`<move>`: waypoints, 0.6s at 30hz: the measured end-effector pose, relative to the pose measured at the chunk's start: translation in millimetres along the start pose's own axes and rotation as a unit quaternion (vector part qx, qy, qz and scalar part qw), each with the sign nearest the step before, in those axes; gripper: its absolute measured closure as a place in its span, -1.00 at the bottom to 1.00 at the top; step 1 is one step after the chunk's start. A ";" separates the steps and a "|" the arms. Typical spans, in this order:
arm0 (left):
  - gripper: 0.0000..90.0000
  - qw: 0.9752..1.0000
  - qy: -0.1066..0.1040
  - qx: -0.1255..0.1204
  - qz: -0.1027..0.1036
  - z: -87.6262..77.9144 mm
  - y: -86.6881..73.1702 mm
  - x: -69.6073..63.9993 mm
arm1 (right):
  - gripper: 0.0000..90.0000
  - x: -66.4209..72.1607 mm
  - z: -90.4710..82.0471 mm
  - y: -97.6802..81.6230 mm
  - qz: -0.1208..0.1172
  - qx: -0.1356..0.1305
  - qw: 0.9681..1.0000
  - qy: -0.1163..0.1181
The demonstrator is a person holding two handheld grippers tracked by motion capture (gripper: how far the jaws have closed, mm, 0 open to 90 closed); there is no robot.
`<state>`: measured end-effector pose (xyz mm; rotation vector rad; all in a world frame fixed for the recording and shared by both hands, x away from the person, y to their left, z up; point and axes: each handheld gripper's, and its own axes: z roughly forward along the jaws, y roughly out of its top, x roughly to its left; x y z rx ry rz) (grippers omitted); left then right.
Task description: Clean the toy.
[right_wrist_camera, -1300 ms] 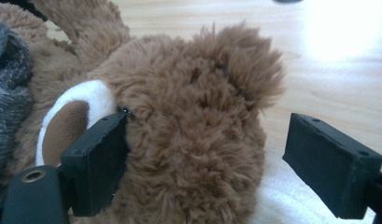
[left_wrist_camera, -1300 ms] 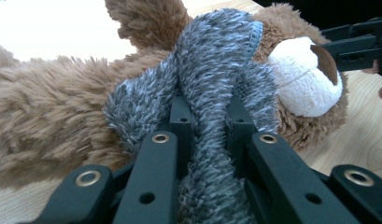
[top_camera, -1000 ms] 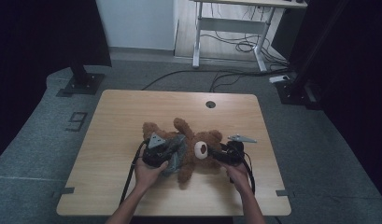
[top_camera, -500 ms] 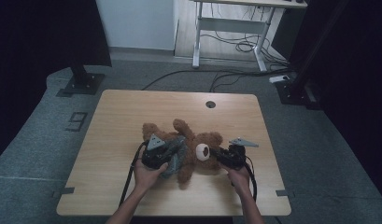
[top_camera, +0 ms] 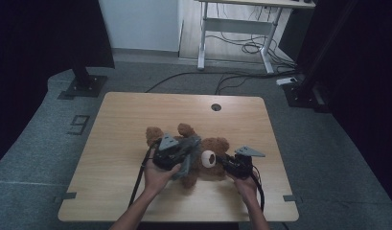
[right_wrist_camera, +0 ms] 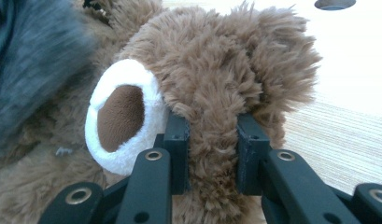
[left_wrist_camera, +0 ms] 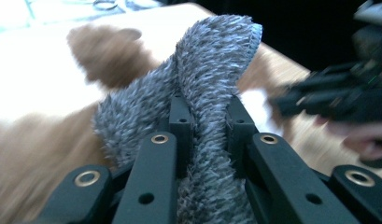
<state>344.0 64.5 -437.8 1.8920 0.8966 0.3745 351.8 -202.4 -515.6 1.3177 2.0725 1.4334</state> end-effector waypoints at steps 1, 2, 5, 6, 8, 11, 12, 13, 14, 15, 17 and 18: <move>0.71 1.000 -0.005 0.002 0.008 7.0 7.2 -6.7 | 0.58 0.9 -0.8 -0.6 -0.005 0.000 1.000 -0.001; 0.71 1.000 -0.007 0.007 0.014 15.6 13.5 -13.6 | 0.58 1.6 -1.3 -1.5 -0.008 -0.002 1.000 -0.002; 0.71 0.999 -0.007 0.036 0.023 46.0 23.8 -27.8 | 0.58 1.4 -3.2 -3.6 -0.009 -0.003 1.000 0.000; 0.71 0.998 -0.002 0.048 0.026 55.4 23.1 -29.8 | 0.58 1.0 -3.8 -4.2 -0.011 -0.002 1.000 0.001; 0.71 0.998 0.009 0.060 0.026 67.2 16.3 -29.6 | 0.58 0.2 -4.2 -5.5 -0.011 -0.004 1.000 0.002; 0.71 0.999 0.014 0.047 0.004 60.7 5.8 -16.5 | 0.58 -1.5 -4.7 -7.8 -0.005 -0.004 1.000 0.005; 0.71 0.999 0.024 0.046 0.001 55.9 2.1 -11.0 | 0.58 -1.6 -5.0 -8.0 -0.004 -0.004 1.000 0.006; 0.71 0.999 0.030 0.045 -0.002 50.5 -2.1 -4.3 | 0.58 -1.4 -5.1 -7.9 -0.006 -0.005 1.000 0.006; 0.72 0.999 0.030 0.042 -0.009 44.3 -6.3 3.1 | 0.58 -1.2 -5.4 -7.9 -0.006 -0.004 1.000 0.006; 0.72 0.999 0.028 0.036 -0.020 37.8 -10.0 10.1 | 0.58 -1.0 -5.5 -8.0 -0.006 -0.004 1.000 0.006; 0.72 0.999 0.028 0.024 -0.032 24.1 -14.4 19.9 | 0.58 0.0 -5.4 -8.0 -0.007 -0.004 1.000 0.009; 0.72 0.999 0.034 0.021 -0.029 17.3 -15.3 23.1 | 0.58 0.7 -5.5 -7.9 -0.008 -0.003 1.000 0.008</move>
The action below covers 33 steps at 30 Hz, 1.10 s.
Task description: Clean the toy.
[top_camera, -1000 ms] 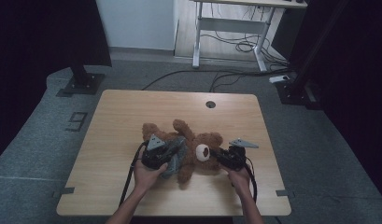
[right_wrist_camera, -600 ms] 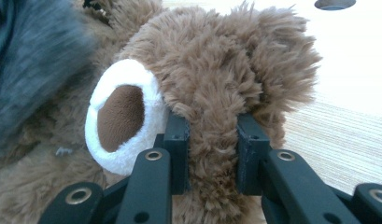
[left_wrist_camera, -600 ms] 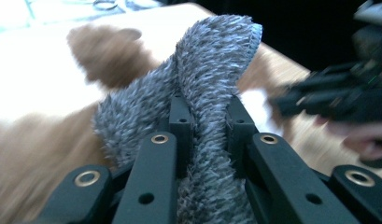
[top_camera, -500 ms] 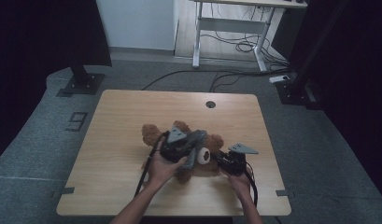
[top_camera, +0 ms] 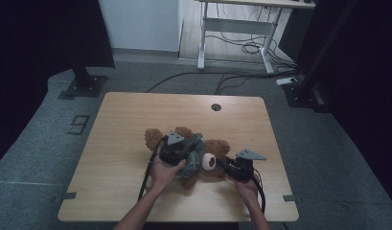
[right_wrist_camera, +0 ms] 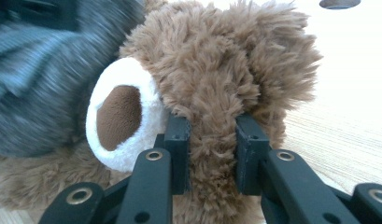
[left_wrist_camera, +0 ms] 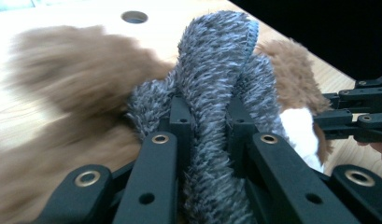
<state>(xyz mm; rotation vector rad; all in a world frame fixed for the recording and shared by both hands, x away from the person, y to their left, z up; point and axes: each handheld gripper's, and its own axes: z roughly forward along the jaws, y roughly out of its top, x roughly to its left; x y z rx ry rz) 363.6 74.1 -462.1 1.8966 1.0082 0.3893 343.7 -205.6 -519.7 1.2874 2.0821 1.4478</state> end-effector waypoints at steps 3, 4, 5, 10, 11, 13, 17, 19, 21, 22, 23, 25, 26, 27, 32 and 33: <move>0.72 1.000 0.017 -0.010 -0.004 -16.7 -1.5 13.8 | 0.58 0.0 -0.3 -0.2 0.001 0.000 1.000 -0.001; 0.72 1.000 0.024 -0.011 -0.008 -21.2 -2.3 20.0 | 0.58 0.1 -0.2 -0.4 0.002 -0.001 1.000 -0.001; 0.72 0.999 0.029 -0.011 -0.013 -25.5 -3.3 27.1 | 0.58 0.2 -0.5 -0.5 0.001 0.000 1.000 -0.001; 0.72 0.997 0.058 -0.003 -0.043 -38.6 -11.1 61.1 | 0.58 0.2 -0.8 -1.0 0.000 -0.001 1.000 0.000; 0.72 0.997 0.065 0.000 -0.044 -40.2 -13.1 66.1 | 0.58 0.2 -0.8 -1.1 0.000 -0.001 1.000 0.000; 0.72 0.996 0.072 0.004 -0.051 -43.1 -16.5 73.9 | 0.58 0.2 -0.9 -1.1 0.000 -0.001 1.000 0.000; 0.72 0.996 0.075 0.006 -0.057 -46.5 -16.8 78.8 | 0.58 0.1 -0.7 -1.1 0.000 -0.001 1.000 0.000; 0.72 0.996 0.070 0.005 -0.056 -46.3 -13.2 75.1 | 0.58 0.3 -0.6 -1.1 0.000 -0.001 1.000 0.000; 0.72 0.997 0.067 0.005 -0.035 -43.5 -6.8 63.9 | 0.58 0.2 -0.4 -1.1 0.001 -0.001 1.000 -0.001; 0.72 0.998 0.065 0.005 -0.021 -41.3 -2.7 56.3 | 0.58 0.1 -0.1 -1.1 0.001 -0.002 1.000 0.000; 0.72 0.998 0.060 0.005 -0.012 -39.2 1.9 48.6 | 0.58 -0.1 0.0 -1.1 0.001 -0.002 1.000 0.000; 0.72 0.999 0.047 0.003 0.001 -32.4 11.4 33.5 | 0.58 -0.1 -0.1 -1.1 0.001 -0.002 1.000 0.000; 0.72 0.999 0.042 0.005 0.007 -27.8 16.0 26.2 | 0.58 -0.1 -0.2 -1.2 0.000 -0.002 1.000 0.000; 0.72 0.999 0.037 0.009 0.013 -22.7 20.1 19.6 | 0.58 0.1 -0.2 -1.3 0.000 -0.002 1.000 0.000; 0.72 0.999 0.014 0.028 0.027 5.9 32.6 -7.3 | 0.58 0.6 -0.3 -1.5 0.000 -0.004 1.000 -0.001; 0.72 0.999 0.007 0.029 0.027 10.8 33.8 -12.3 | 0.58 0.5 -0.3 -1.5 0.000 -0.003 1.000 0.000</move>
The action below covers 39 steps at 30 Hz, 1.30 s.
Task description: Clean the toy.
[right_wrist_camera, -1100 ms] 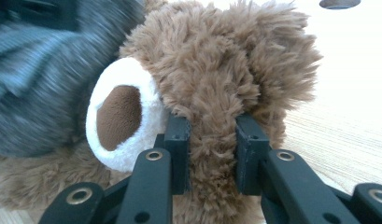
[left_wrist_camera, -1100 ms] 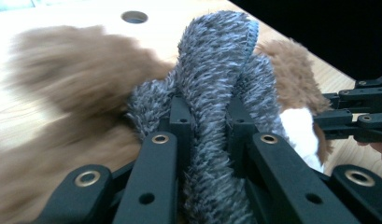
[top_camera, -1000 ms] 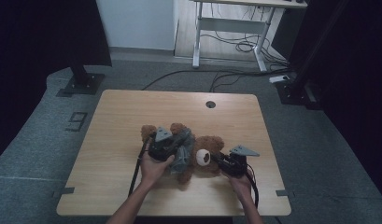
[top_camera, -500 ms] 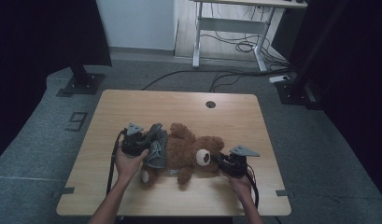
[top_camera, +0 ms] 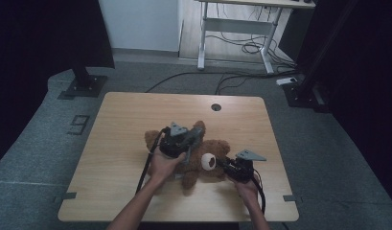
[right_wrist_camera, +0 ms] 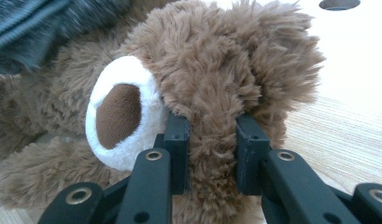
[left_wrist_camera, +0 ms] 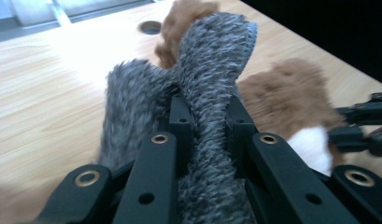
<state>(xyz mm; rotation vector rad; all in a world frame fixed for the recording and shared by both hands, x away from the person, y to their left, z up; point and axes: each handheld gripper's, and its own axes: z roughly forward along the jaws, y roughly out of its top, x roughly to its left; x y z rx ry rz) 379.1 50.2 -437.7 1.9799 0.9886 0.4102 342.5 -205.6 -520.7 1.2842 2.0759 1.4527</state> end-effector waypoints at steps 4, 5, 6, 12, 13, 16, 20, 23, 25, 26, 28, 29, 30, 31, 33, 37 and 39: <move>0.71 1.000 0.001 0.016 0.013 15.3 -0.2 -10.6 | 0.57 -0.5 -0.2 -0.1 0.000 0.000 1.000 0.002; 0.71 1.000 0.005 0.015 0.009 15.9 -1.6 -8.5 | 0.57 -0.8 -0.3 -0.2 0.000 0.000 1.000 0.002; 0.72 1.000 0.004 0.014 0.002 14.9 -3.1 -4.2 | 0.57 -0.9 -0.3 -0.4 0.001 -0.001 1.000 0.003; 0.71 0.999 0.020 0.004 -0.036 -6.4 -14.1 30.7 | 0.57 -0.9 -0.2 -0.6 0.001 -0.002 1.000 0.005; 0.71 0.999 0.026 0.003 -0.037 -10.8 -16.1 35.4 | 0.57 -0.9 -0.3 -0.5 0.000 -0.002 1.000 0.005; 0.72 0.998 0.039 0.001 -0.047 -22.1 -24.5 50.5 | 0.57 -0.9 -0.5 -0.7 0.001 -0.002 1.000 0.005; 0.72 0.996 0.059 0.003 -0.060 -34.9 -36.9 70.4 | 0.57 -0.9 -0.3 -0.9 0.002 -0.003 1.000 0.005; 0.72 0.995 0.072 0.005 -0.070 -41.8 -45.6 82.7 | 0.57 -0.9 -0.2 -0.9 0.002 -0.003 1.000 0.004; 0.72 0.994 0.081 0.002 -0.072 -45.9 -50.0 87.2 | 0.57 -1.0 -0.3 -0.9 0.004 -0.002 1.000 0.005; 0.72 0.994 0.079 -0.002 -0.072 -48.4 -50.8 87.5 | 0.57 -1.1 -0.3 -0.8 0.004 -0.002 1.000 0.005; 0.72 0.995 0.074 -0.016 -0.064 -55.0 -49.1 82.1 | 0.57 -1.4 -0.3 -0.8 0.005 -0.002 1.000 0.005; 0.72 0.996 0.069 -0.022 -0.056 -58.4 -46.9 76.8 | 0.57 -1.5 -0.3 -0.9 0.005 -0.002 1.000 0.005; 0.72 0.997 0.062 -0.030 -0.047 -61.3 -44.4 70.5 | 0.57 -1.7 -0.4 -0.9 0.006 -0.002 1.000 0.006; 0.72 0.997 0.054 -0.038 -0.038 -63.6 -41.8 63.4 | 0.57 -1.8 -0.5 -0.9 0.007 -0.002 1.000 0.006; 0.72 0.998 0.037 -0.050 -0.025 -66.5 -36.5 48.7 | 0.57 -2.1 -0.6 -0.9 0.007 -0.001 1.000 0.006; 0.72 0.998 0.004 -0.059 0.001 -59.7 -23.2 19.9 | 0.57 -2.2 -0.7 -1.1 0.008 -0.002 1.000 0.007; 0.72 0.998 -0.008 -0.057 0.014 -49.8 -14.8 6.6 | 0.57 -2.3 -0.4 -1.1 0.009 -0.002 1.000 0.007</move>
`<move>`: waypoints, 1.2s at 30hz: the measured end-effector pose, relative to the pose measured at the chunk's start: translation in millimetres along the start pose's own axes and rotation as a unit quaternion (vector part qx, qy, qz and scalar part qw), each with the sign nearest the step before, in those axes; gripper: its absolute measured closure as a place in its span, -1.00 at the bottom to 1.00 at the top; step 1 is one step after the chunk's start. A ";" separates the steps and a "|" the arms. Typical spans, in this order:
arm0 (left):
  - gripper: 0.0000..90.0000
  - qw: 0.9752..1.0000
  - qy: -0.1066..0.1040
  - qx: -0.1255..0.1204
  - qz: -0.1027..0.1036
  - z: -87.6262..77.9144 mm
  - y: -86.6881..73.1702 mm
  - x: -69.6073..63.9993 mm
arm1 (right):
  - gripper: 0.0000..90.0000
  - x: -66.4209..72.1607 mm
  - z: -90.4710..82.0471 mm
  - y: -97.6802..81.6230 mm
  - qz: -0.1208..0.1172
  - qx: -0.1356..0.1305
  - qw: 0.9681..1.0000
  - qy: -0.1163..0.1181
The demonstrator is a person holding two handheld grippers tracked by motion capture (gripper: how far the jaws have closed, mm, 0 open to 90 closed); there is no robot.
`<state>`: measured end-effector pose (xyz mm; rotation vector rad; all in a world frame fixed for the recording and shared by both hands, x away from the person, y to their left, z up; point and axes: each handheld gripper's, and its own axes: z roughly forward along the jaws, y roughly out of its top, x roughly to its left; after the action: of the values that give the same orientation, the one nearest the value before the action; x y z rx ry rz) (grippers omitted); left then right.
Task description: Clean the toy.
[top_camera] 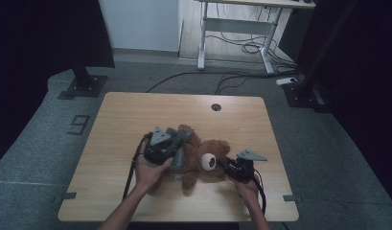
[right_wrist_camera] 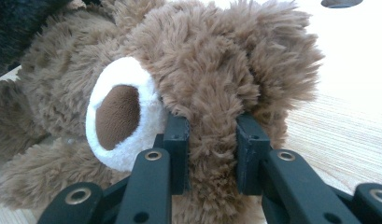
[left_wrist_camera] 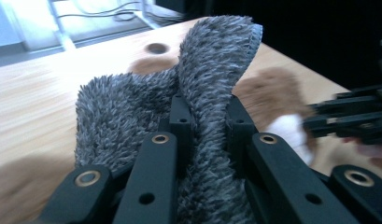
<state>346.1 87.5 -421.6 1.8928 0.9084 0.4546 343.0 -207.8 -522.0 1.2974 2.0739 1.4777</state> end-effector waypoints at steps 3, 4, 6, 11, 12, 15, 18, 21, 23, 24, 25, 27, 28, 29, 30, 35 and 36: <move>0.72 1.000 -0.014 0.004 0.006 22.6 11.0 -17.9 | 0.57 -0.2 0.2 0.2 0.002 0.000 1.000 0.001; 0.72 1.000 -0.020 0.007 0.008 31.4 14.2 -23.4 | 0.57 -0.5 0.3 0.3 0.001 0.000 1.000 0.001; 0.72 0.999 -0.033 0.018 0.006 49.8 18.8 -34.6 | 0.57 -0.6 0.4 0.3 0.002 -0.001 1.000 0.002; 0.72 0.998 -0.032 0.051 0.028 87.4 21.5 -58.1 | 0.56 -0.9 0.2 0.4 0.000 0.000 1.000 0.002; 0.72 0.997 -0.028 0.060 0.031 93.1 19.6 -59.2 | 0.57 -1.0 0.2 0.4 0.000 0.000 1.000 0.002; 0.72 0.997 -0.018 0.065 0.029 99.1 11.9 -54.4 | 0.56 -0.9 0.4 0.1 0.001 0.000 1.000 0.000; 0.72 0.997 0.003 0.066 0.028 92.1 7.6 -43.6 | 0.56 -1.5 0.6 0.0 0.000 -0.001 1.000 0.001; 0.72 0.997 0.016 0.074 0.010 82.3 0.0 -23.1 | 0.56 -1.7 0.3 -0.3 0.001 -0.001 1.000 0.002; 0.72 0.998 0.010 0.062 -0.014 72.2 -5.5 -9.3 | 0.56 -1.4 0.1 -0.3 0.001 -0.001 1.000 0.003; 0.72 0.998 0.011 0.057 -0.019 66.5 -7.3 -4.4 | 0.56 -1.1 0.3 -0.3 0.001 -0.002 1.000 0.002; 0.72 0.998 0.012 0.051 -0.022 60.4 -8.8 -0.5 | 0.56 -0.8 0.3 -0.3 0.001 -0.002 1.000 0.003; 0.72 0.999 0.019 0.039 -0.025 46.7 -10.3 8.2 | 0.55 -1.1 0.0 -0.3 0.001 -0.001 1.000 0.004; 0.72 0.999 0.025 0.034 -0.028 39.8 -11.2 14.0 | 0.55 -1.5 -0.2 -0.4 0.001 -0.001 1.000 0.004; 0.72 0.998 0.033 0.031 -0.032 33.4 -12.4 20.9 | 0.55 -1.7 -0.1 -0.7 0.003 -0.002 1.000 0.005; 0.72 0.998 0.040 0.030 -0.038 27.5 -14.0 28.5 | 0.55 -1.8 -0.1 -0.9 0.003 -0.003 1.000 0.004; 0.73 0.994 0.083 0.040 -0.053 3.7 -24.6 60.9 | 0.55 -1.9 -0.1 -1.0 0.005 -0.002 1.000 0.004; 0.73 0.993 0.091 0.042 -0.056 0.6 -27.7 66.3 | 0.55 -2.2 0.0 -1.0 0.005 -0.002 1.000 0.004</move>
<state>378.8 144.6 -450.5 1.8862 1.1630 0.5343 343.7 -209.6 -523.5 1.3040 2.0708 1.4931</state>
